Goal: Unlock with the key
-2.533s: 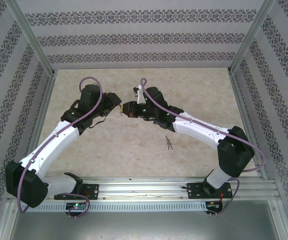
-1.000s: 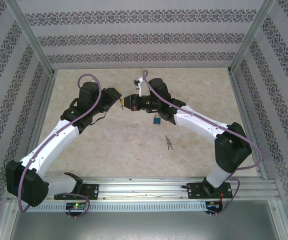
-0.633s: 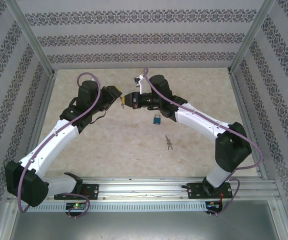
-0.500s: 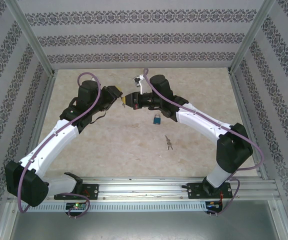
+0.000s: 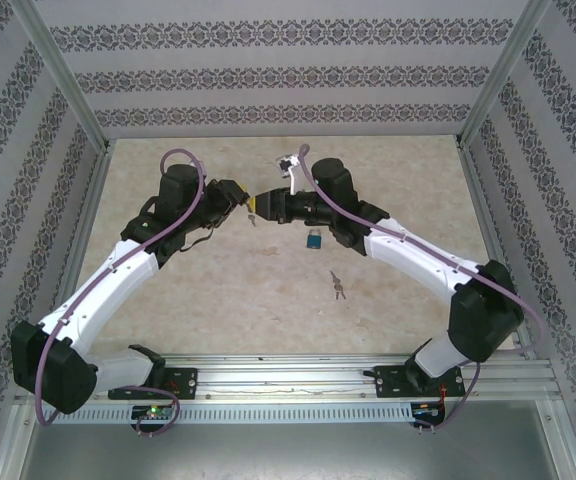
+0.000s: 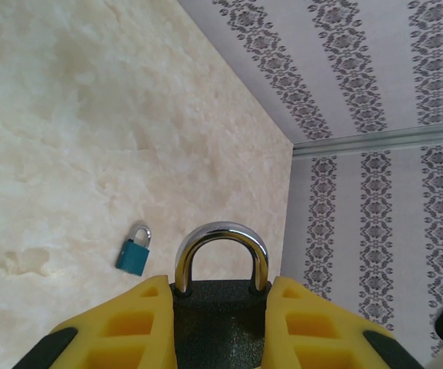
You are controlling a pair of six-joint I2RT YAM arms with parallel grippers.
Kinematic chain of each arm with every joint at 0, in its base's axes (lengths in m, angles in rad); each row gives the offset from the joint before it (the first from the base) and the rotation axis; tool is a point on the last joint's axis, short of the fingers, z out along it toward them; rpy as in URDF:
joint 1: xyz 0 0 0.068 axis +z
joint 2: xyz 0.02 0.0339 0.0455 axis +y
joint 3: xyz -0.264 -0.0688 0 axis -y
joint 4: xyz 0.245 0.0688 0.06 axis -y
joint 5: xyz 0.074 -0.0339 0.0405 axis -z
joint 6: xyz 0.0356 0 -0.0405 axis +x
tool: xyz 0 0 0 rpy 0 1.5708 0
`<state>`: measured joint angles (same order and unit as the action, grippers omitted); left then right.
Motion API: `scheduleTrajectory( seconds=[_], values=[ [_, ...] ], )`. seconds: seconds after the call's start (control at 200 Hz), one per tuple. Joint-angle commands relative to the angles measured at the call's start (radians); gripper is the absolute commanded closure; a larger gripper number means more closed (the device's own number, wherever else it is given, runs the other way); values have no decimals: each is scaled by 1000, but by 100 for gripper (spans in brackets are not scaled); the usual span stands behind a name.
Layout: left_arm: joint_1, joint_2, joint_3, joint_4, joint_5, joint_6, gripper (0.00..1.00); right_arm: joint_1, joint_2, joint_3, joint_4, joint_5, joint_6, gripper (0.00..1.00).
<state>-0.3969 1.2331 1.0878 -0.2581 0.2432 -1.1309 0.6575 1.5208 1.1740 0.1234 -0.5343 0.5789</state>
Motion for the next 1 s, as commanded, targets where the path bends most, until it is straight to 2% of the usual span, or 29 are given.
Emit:
scheduleTrajectory(
  seconds=[0.0,0.09,0.21,0.39,0.545,0.814,0.994],
  values=[
    [16,-29,-19,-6,18,-13,100,14,-89,-79,7,92,-30,65],
    [18,-27,-25,8,30,-20,100,37,-147,-143,23,172,-40,61],
    [19,-15,-31,35,56,-32,100,98,-167,-201,89,269,-47,60],
    [18,-23,-32,36,62,-34,100,145,-136,-273,279,353,8,57],
    [18,-25,-33,36,72,-35,100,159,-98,-279,344,406,36,54],
    [18,-30,-36,41,78,-36,100,157,-59,-261,358,402,44,62],
    [18,-29,-39,44,77,-39,100,159,-37,-248,353,374,58,62]
  ],
)
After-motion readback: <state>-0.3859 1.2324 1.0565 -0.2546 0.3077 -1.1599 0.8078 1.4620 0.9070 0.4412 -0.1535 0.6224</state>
